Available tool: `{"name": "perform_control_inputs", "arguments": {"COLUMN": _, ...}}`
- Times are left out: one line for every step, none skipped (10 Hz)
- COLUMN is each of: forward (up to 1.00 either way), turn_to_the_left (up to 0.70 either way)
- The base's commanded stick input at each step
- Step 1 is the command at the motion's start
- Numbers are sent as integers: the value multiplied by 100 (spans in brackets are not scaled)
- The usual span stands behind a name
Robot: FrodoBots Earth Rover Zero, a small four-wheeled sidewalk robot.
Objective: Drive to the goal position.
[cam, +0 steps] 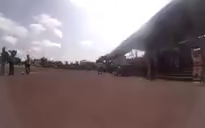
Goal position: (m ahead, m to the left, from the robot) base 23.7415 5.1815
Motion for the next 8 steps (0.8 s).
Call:
{"name": "perform_control_inputs", "arguments": {"forward": 70, "turn_to_the_left": 0}}
{"name": "perform_control_inputs", "arguments": {"forward": 70, "turn_to_the_left": 0}}
{"name": "perform_control_inputs", "arguments": {"forward": 70, "turn_to_the_left": 0}}
{"name": "perform_control_inputs", "arguments": {"forward": 70, "turn_to_the_left": 0}}
{"name": "perform_control_inputs", "arguments": {"forward": 70, "turn_to_the_left": 0}}
{"name": "perform_control_inputs", "arguments": {"forward": 70, "turn_to_the_left": 0}}
{"name": "perform_control_inputs", "arguments": {"forward": 70, "turn_to_the_left": 0}}
{"name": "perform_control_inputs", "arguments": {"forward": 70, "turn_to_the_left": 0}}
